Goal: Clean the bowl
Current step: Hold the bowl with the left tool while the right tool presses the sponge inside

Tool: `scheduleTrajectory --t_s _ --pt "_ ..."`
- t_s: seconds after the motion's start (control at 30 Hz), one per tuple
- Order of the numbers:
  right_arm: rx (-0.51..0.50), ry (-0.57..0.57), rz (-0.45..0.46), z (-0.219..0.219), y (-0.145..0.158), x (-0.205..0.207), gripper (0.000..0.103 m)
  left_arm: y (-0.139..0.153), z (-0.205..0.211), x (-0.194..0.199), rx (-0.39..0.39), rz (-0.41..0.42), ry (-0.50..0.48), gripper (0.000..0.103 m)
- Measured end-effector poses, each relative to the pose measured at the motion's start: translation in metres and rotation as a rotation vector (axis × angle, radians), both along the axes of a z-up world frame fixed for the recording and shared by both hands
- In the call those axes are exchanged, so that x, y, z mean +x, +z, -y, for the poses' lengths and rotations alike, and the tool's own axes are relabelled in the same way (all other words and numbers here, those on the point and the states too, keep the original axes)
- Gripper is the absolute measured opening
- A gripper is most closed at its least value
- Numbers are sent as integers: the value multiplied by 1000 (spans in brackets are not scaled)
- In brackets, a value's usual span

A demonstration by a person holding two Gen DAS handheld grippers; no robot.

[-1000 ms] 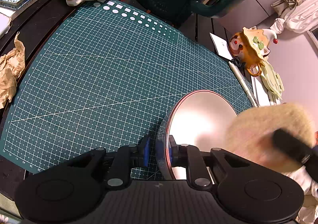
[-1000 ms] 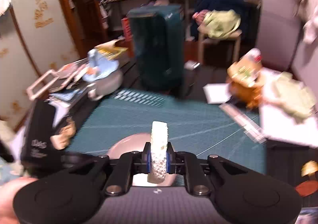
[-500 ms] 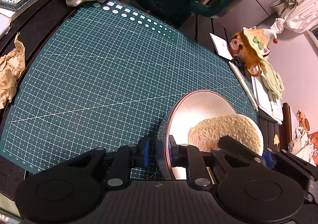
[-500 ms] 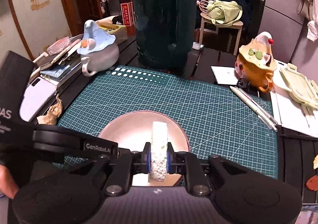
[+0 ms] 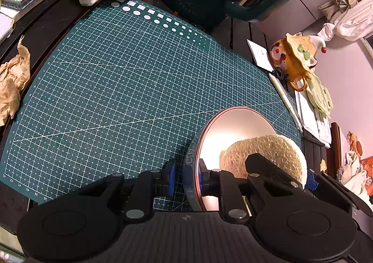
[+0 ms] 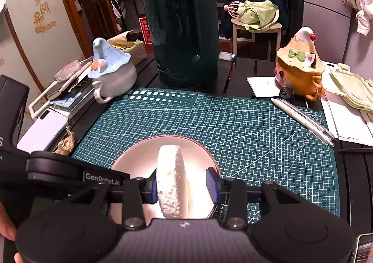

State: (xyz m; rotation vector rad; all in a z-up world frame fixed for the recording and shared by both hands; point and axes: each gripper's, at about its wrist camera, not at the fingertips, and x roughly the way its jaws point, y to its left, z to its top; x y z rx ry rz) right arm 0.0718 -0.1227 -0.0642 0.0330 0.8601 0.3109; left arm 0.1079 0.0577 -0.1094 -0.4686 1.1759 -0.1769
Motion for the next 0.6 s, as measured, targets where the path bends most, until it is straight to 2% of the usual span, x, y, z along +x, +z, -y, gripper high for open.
scheduleTrajectory --t_s 0.27,0.43,0.6 --pt "17 -35 -11 -2 0 3 38 0 -2 0 -4 -2 11 19" --pt "28 27 34 1 -1 0 38 1 -2 -1 9 3 4 19" --pt "9 5 42 -2 -1 -1 37 2 -1 0 9 2 5 19"
